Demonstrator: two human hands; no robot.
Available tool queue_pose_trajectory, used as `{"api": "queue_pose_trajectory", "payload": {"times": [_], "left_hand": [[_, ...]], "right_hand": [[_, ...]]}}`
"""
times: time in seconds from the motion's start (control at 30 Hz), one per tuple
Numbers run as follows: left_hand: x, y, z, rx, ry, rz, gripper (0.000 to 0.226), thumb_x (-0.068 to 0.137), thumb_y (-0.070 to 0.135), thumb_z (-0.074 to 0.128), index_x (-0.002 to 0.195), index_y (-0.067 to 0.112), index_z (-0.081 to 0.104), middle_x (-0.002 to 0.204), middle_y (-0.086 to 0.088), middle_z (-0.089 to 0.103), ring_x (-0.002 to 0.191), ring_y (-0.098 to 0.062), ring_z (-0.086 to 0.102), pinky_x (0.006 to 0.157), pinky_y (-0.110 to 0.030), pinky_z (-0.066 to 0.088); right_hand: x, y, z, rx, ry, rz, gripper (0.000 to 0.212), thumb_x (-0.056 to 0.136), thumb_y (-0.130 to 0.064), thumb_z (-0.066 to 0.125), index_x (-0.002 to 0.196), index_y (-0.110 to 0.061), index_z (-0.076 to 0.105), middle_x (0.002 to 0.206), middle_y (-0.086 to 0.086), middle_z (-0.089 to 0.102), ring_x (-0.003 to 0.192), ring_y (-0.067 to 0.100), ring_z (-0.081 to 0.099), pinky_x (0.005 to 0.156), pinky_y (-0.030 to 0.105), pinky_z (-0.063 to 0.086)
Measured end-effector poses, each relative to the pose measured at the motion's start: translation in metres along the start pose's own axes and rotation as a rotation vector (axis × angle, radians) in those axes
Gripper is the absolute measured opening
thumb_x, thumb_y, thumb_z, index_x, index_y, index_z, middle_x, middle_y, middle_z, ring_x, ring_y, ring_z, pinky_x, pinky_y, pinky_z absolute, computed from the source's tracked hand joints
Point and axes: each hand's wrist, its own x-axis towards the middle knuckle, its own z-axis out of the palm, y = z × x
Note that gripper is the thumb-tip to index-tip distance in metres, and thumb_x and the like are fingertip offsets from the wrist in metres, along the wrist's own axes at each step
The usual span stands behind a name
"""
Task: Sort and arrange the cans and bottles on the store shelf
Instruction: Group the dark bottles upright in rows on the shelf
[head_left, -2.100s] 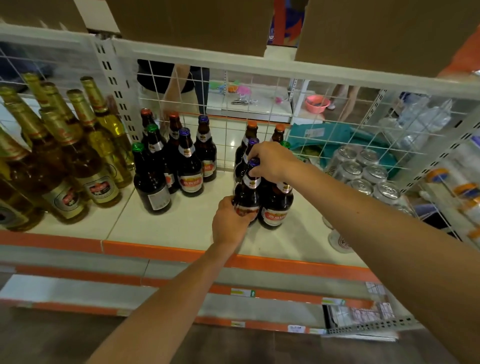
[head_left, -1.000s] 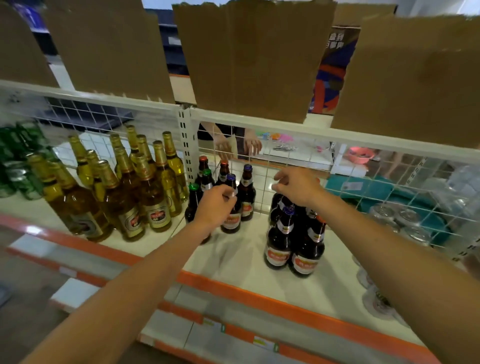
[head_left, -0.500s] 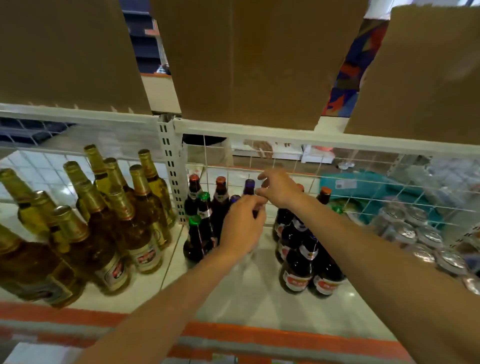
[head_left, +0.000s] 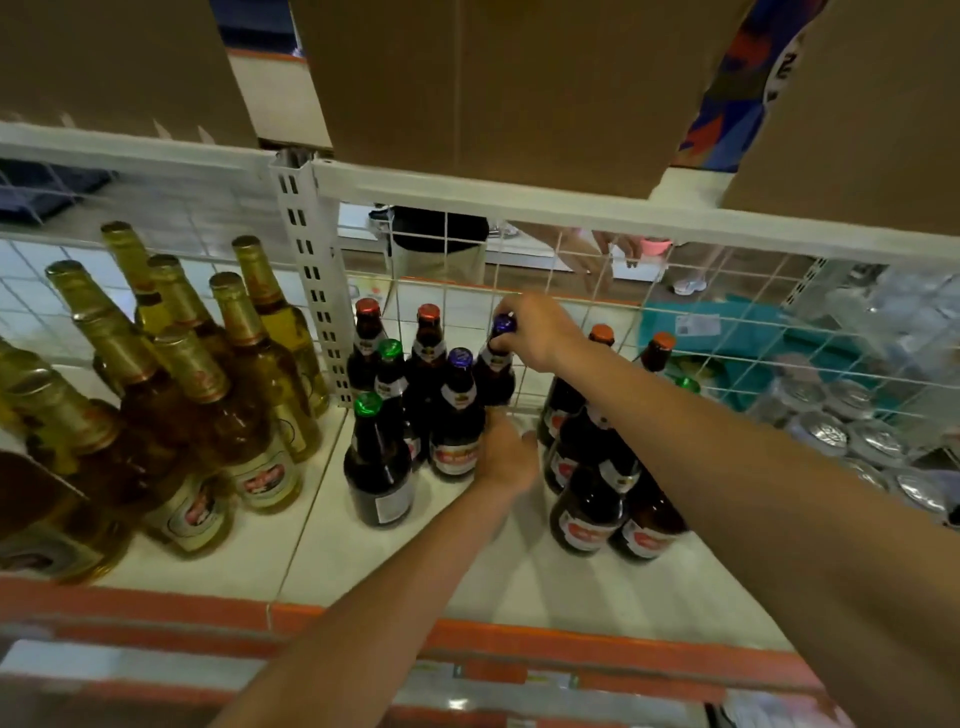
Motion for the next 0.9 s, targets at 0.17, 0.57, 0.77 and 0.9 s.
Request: {"api": "queue_pose_trajectory", "payload": {"times": [0.17,0.57,0.77,0.9], "left_hand": [[0.005,0.006,0.018,-0.114,0.074,-0.044,0.078,0.097,0.01,0.053,0.154,0.0,-0.001,0.161,-0.017,0.018,0.147,-0.029,0.022,0.117,-0.033,0.021],[0.029,-0.007,0.038,-0.151,0.043,-0.021,0.061,0.098,0.014,0.047,0.153,0.01,0.02,0.149,-0.013,0.041,0.131,-0.03,0.046,0.108,-0.04,0.039],[0.031,-0.008,0.043,-0.216,0.035,-0.04,0.069,0.095,0.008,0.047,0.155,0.009,0.011,0.153,-0.013,0.034,0.137,-0.029,0.039,0.115,-0.042,0.034],[0.015,-0.008,0.034,-0.175,0.012,-0.031,0.057,0.098,0.009,0.043,0.152,0.013,0.026,0.139,-0.009,0.052,0.125,-0.027,0.052,0.105,-0.038,0.043]], "right_hand": [[-0.011,0.017,-0.015,-0.042,0.002,-0.028,0.038,0.089,-0.025,0.073,0.122,-0.011,0.062,0.124,0.013,0.061,0.112,0.032,0.057,0.08,0.03,0.04],[-0.003,0.04,-0.015,-0.093,-0.026,-0.012,0.037,0.088,-0.026,0.072,0.121,-0.013,0.061,0.122,0.013,0.061,0.109,0.033,0.058,0.086,0.038,0.05],[-0.001,0.039,-0.012,-0.12,-0.014,-0.021,0.038,0.087,-0.027,0.073,0.12,-0.014,0.06,0.121,0.013,0.061,0.108,0.032,0.058,0.088,0.041,0.05],[-0.006,0.037,-0.014,-0.14,-0.034,-0.011,0.044,0.088,-0.026,0.072,0.128,-0.014,0.056,0.126,0.014,0.059,0.112,0.034,0.057,0.089,0.043,0.051]]}}
